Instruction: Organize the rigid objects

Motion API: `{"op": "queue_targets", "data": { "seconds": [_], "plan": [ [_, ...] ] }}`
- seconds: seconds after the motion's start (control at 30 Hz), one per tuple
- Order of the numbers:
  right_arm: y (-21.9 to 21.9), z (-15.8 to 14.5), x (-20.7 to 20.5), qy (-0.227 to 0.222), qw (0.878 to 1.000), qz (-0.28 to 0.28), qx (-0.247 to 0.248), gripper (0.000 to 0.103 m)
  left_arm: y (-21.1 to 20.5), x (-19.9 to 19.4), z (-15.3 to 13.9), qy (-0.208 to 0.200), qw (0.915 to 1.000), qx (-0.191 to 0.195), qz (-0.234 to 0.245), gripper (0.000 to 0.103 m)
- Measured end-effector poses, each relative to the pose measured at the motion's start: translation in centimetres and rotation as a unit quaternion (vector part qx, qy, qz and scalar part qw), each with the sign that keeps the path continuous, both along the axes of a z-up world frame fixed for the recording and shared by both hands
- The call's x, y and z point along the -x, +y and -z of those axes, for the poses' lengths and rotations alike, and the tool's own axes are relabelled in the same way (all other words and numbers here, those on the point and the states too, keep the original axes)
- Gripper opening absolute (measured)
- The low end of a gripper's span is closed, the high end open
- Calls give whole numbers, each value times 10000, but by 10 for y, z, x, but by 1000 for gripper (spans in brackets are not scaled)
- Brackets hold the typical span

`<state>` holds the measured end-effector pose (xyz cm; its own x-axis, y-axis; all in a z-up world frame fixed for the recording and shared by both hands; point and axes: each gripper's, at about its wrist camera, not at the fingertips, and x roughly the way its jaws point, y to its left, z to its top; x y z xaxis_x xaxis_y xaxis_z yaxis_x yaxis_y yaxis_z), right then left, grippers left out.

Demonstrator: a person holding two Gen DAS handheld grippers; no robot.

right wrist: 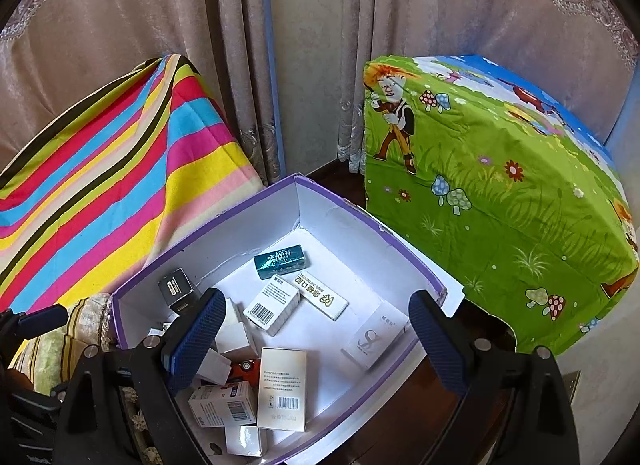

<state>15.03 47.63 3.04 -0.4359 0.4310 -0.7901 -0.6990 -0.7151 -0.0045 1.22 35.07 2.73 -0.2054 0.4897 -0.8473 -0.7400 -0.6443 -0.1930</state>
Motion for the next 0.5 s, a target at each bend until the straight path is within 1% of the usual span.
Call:
{"op": "queue_targets", "data": {
  "seconds": [0.1, 0.5],
  "plan": [
    [1, 2, 0, -25, 10000, 0, 24, 94, 2, -2, 1, -1, 10000, 18, 56, 103],
    [-1, 2, 1, -40, 10000, -5, 12, 94, 2, 0, 4, -73, 10000, 47, 33, 103]
  ]
}}
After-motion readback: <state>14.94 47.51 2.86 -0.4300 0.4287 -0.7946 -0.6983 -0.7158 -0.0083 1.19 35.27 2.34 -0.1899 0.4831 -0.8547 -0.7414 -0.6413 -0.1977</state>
